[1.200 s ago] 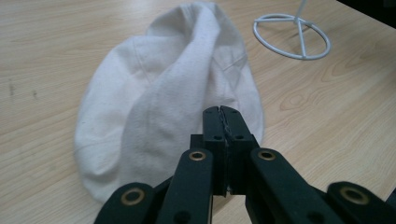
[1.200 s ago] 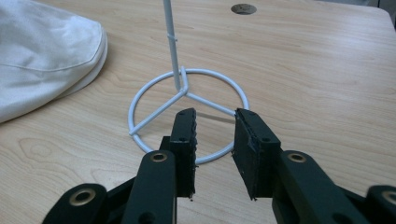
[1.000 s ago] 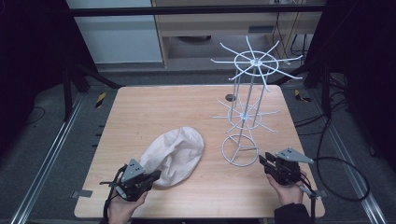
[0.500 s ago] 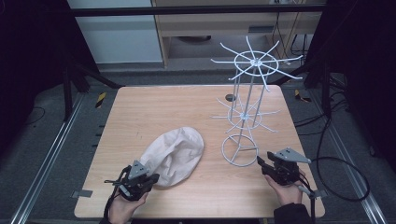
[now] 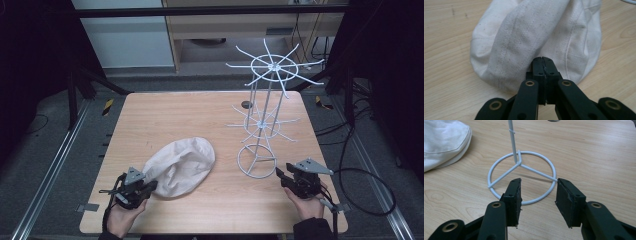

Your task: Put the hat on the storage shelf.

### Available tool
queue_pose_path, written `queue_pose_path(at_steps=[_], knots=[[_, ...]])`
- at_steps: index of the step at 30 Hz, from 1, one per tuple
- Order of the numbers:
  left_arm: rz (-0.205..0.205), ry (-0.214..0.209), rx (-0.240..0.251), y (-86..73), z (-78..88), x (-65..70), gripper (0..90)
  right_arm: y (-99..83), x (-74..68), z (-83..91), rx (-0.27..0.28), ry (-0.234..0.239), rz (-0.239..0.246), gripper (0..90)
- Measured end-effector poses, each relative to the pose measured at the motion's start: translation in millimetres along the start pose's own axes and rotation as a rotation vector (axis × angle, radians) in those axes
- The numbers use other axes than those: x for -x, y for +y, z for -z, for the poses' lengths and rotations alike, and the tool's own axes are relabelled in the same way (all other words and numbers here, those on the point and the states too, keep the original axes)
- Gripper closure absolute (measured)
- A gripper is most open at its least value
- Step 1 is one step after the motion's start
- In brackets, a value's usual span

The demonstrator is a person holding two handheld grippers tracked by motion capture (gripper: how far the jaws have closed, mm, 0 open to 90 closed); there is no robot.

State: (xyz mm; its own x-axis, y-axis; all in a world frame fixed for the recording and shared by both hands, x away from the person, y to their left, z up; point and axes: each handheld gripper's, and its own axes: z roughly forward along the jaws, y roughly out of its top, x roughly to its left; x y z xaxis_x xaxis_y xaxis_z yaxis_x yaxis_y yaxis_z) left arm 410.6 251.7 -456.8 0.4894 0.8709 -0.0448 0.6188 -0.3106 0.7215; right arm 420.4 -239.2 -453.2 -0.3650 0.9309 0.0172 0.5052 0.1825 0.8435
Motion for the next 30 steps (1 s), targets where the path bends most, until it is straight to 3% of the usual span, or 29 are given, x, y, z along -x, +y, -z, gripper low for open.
queue_pose_path(at_steps=[5, 17, 22, 30], knots=[[0.03, 0.049, 0.011, 2.4, -3.3, -15.3, 89.9, 0.0, -1.2, -0.9, -0.007, 0.001, -0.001, 55.3], [0.085, 0.097, 0.044, 9.6, -15.0, -37.7, 89.9, -1.1, -0.9, -2.6, -0.018, 0.003, -0.001, 55.2], [0.08, 0.093, 0.063, 9.6, -10.5, -34.9, 89.9, -1.0, -0.4, -2.2, -0.017, -0.002, -0.001, 55.2], [0.054, 0.066, 0.16, 18.5, 13.2, -17.4, 86.2, -1.4, 2.7, -1.1, -0.013, -0.009, -0.004, 54.4]])
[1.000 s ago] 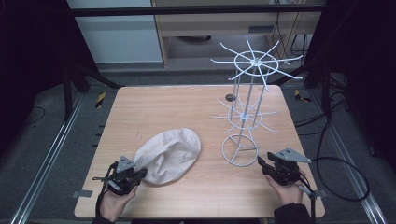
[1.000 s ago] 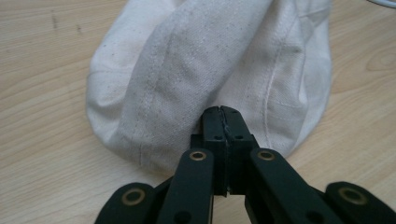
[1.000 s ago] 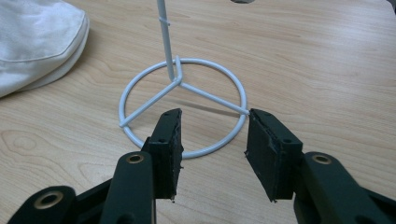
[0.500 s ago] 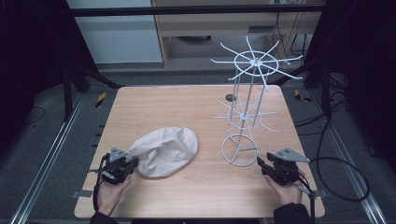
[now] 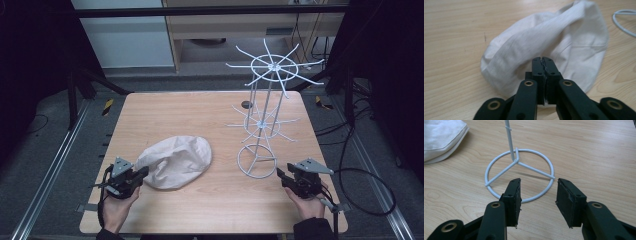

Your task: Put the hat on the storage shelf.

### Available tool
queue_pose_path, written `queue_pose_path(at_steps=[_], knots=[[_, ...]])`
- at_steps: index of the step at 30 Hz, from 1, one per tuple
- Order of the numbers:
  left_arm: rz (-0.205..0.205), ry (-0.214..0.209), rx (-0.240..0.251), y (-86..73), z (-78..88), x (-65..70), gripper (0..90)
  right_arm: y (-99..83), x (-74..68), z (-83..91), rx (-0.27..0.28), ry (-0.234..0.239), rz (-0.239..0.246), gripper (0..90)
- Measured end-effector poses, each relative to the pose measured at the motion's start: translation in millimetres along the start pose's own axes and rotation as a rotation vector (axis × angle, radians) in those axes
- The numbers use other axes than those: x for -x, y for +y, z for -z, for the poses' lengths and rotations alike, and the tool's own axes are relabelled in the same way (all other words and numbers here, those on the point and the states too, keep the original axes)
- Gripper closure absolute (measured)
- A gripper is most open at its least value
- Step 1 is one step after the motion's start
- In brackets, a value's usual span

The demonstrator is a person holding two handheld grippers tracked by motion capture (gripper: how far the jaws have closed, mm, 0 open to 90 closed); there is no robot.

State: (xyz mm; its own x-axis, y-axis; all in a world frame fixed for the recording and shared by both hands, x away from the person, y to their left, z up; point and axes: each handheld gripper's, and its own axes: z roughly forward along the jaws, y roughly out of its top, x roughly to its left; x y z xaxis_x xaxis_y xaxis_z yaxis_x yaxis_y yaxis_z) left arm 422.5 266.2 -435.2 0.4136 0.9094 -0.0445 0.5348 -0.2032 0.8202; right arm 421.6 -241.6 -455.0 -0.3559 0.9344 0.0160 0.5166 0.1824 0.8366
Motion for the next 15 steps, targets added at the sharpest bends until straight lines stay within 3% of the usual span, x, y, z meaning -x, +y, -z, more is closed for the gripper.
queue_pose_path(at_steps=[5, 7, 9, 11, 15], knots=[[-0.017, -0.019, 0.015, 4.9, -0.3, 12.4, 78.7, -0.2, -0.4, -0.8, -0.005, 0.003, 0.005, 53.6], [-0.036, -0.004, 0.013, 4.6, -5.6, 17.6, 64.8, -0.3, -0.3, -1.2, -0.007, 0.001, 0.004, 53.3], [-0.038, -0.006, 0.014, 3.7, -10.7, 20.6, 62.8, -0.5, -0.3, -1.3, -0.008, 0.002, 0.005, 53.2], [-0.058, 0.013, 0.003, 1.5, -18.3, 24.7, 54.8, -0.5, -0.2, -1.5, -0.01, 0.002, 0.007, 52.8], [-0.067, 0.038, -0.04, -1.9, -29.1, 27.7, 60.0, -0.6, -0.3, -2.1, -0.014, 0.0, 0.01, 52.7]])
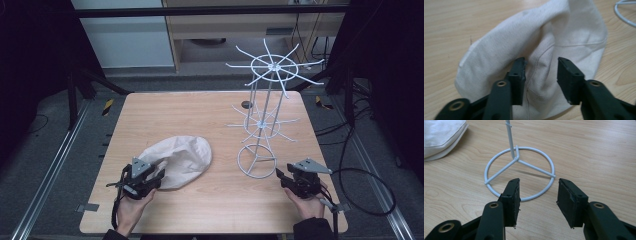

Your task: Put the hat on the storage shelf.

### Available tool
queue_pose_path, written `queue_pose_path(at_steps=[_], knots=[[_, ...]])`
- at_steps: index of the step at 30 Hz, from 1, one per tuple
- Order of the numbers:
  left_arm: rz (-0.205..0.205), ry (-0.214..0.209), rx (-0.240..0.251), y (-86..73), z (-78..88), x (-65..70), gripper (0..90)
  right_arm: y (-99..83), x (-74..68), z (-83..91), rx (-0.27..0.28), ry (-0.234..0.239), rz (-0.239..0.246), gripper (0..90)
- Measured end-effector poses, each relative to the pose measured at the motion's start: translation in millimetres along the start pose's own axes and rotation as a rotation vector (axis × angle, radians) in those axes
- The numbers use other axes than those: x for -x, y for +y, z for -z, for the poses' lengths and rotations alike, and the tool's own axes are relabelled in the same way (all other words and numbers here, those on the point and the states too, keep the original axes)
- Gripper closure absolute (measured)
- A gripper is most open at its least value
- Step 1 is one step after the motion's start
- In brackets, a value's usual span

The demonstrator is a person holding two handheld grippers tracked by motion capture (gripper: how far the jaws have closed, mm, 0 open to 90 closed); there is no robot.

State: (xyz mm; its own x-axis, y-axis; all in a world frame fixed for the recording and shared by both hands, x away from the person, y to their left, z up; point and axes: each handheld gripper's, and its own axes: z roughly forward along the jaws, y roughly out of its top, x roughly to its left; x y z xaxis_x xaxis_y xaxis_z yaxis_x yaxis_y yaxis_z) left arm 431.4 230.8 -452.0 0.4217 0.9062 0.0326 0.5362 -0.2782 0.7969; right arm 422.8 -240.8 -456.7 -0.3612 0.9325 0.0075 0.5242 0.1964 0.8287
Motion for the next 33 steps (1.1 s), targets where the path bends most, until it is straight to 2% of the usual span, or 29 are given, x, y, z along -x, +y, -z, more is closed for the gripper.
queue_pose_path(at_steps=[3, 4, 6, 8, 13, 18, 22, 26, 27, 28, 29, 30, 33], knots=[[-0.002, 0.007, -0.023, -0.8, -4.0, 0.4, 69.1, 0.0, -0.2, -0.2, -0.001, 0.001, 0.003, 52.7], [-0.002, 0.008, -0.033, -1.2, -5.4, -0.3, 69.1, 0.0, 0.0, -0.3, 0.001, 0.001, 0.007, 52.7], [0.004, 0.008, -0.041, -1.3, -5.9, -2.6, 77.1, -0.1, 0.0, -0.4, 0.0, 0.001, 0.008, 52.7], [0.02, -0.016, -0.051, -1.7, -5.2, -6.5, 86.8, -0.4, -0.3, -0.3, -0.004, 0.0, 0.0, 52.7], [0.024, -0.047, -0.044, -2.1, 1.3, -16.5, 87.9, -0.6, 0.2, 0.0, -0.003, -0.001, 0.0, 52.7], [0.031, -0.044, -0.054, -8.7, 11.1, -34.4, 87.2, -0.8, 0.5, -0.1, -0.004, -0.001, 0.0, 52.7], [0.042, -0.035, -0.045, -10.4, 15.4, -37.5, 85.5, -0.9, 0.5, 0.1, -0.004, -0.001, 0.0, 52.6], [0.035, -0.033, -0.018, -10.3, 24.2, -31.6, 76.7, -0.8, 1.5, 1.2, 0.001, -0.002, -0.002, 52.6], [0.029, -0.032, -0.011, -9.8, 27.0, -29.8, 76.7, -0.8, 1.5, 1.2, 0.001, -0.002, -0.002, 52.6], [0.018, -0.028, 0.019, -7.4, 35.0, -24.4, 75.3, -0.9, 1.8, 1.5, 0.001, -0.001, -0.008, 52.6], [0.018, -0.028, 0.019, -7.4, 35.0, -24.4, 75.2, -0.9, 1.8, 1.5, 0.001, -0.001, -0.008, 52.6], [0.02, -0.035, 0.047, -3.6, 40.2, -19.3, 75.0, -1.0, 2.7, 1.4, 0.003, -0.002, -0.006, 52.6], [0.012, -0.041, 0.069, 3.6, 43.3, -12.1, 77.0, -1.2, 2.8, 1.4, 0.001, -0.002, -0.013, 52.7]])
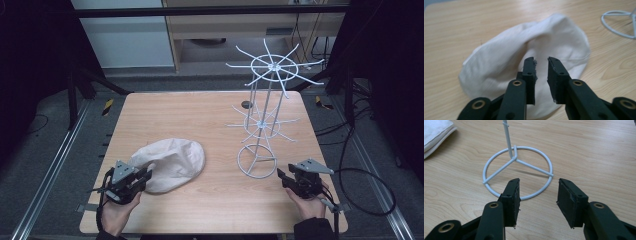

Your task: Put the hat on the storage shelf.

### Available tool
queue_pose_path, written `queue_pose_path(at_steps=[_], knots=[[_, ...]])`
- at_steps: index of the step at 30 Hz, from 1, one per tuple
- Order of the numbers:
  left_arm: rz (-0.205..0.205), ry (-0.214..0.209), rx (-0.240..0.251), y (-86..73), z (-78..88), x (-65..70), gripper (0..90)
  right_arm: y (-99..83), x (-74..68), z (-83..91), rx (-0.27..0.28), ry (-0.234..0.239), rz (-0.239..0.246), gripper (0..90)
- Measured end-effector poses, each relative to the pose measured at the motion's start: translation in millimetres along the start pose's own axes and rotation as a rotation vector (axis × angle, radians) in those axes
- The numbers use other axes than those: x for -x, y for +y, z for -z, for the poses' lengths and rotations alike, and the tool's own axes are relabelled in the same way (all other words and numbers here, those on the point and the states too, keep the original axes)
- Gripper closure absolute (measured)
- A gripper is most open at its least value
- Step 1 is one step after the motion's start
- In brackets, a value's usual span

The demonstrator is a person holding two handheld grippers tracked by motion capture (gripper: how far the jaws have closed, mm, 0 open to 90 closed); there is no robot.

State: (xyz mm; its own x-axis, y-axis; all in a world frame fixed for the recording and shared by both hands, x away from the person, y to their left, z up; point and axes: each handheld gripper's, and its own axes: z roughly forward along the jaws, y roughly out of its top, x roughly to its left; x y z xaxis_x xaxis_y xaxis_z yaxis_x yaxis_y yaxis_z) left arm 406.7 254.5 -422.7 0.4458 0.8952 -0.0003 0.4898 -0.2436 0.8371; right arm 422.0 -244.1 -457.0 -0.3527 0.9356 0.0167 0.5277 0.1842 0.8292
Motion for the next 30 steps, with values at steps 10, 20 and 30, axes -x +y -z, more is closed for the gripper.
queue_pose_path(at_steps=[10, 20, 30], knots=[[0.025, -0.029, 0.06, 47.5, -30.4, 15.4, 89.8, -0.6, 2.2, -0.8, -0.002, -0.004, -0.001, 52.9], [0.052, 0.025, -0.081, 81.9, -102.5, 11.0, 89.8, -1.4, 4.9, -1.3, -0.005, -0.01, -0.006, 53.0], [0.02, -0.038, -0.134, 67.1, -110.9, 19.8, 89.9, -1.8, 4.4, -1.7, -0.016, -0.009, -0.006, 52.9]])
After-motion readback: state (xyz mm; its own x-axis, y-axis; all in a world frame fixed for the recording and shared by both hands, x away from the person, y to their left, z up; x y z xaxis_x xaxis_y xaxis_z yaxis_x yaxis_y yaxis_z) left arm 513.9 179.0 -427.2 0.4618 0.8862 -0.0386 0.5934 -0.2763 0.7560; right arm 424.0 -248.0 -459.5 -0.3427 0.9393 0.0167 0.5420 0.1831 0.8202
